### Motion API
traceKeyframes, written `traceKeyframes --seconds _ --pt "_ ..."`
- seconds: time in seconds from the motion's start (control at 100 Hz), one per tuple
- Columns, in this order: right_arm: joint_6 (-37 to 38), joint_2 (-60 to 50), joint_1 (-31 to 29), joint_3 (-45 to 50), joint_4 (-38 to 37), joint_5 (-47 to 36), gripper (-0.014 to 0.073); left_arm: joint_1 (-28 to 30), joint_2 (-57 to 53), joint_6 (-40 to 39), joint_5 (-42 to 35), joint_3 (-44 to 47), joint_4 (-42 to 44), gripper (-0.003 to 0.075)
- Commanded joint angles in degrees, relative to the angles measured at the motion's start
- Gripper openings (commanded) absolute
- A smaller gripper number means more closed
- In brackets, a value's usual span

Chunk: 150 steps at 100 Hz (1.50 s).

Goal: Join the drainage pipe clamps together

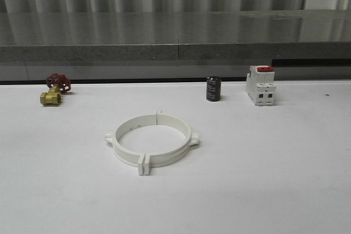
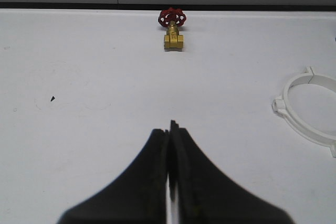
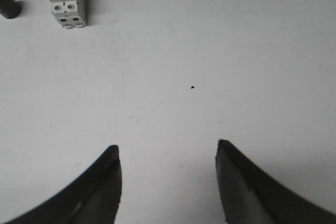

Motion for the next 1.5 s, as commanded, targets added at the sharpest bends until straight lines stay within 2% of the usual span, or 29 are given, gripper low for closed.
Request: traceKeyframes --seconds 0.0,0.35,0.42,0.49,0.68,0.76,1.49 --pt "-0.58 -6.43 -0.35 3.14 0.92 -4.05 0.0417 0.12 0.12 -0.64 -3.96 -1.72 -0.03 -0.002" --pt "-0.58 -27.95 -0.35 17.38 1.39 -3.91 0.0414 0.12 0.12 -0.64 -3.96 -1.72 -0.03 -0.002" --pt "-0.58 -31.49 -0.35 19.25 1.39 -3.78 0.0389 0.12 0.12 -0.64 -3.96 -1.72 -0.03 -0.002" --pt "-0.58 -33.92 -0.35 20.43 1.39 -3.73 0.0316 0.12 0.12 -0.64 -3.96 -1.72 -0.03 -0.0021" --pt "-0.58 -35.82 -0.35 21.04 1.39 -3.85 0.0022 0.12 0.12 -0.64 -3.96 -1.72 -0.03 -0.002" --pt "-0.58 -35.82 -0.35 21.04 1.39 -4.11 -0.0075 0.12 0.12 -0.64 -3.96 -1.72 -0.03 -0.002" --pt "-0.58 -35.82 -0.35 21.04 1.39 -4.21 -0.0067 0.12 0.12 -0.64 -3.96 -1.72 -0.03 -0.002"
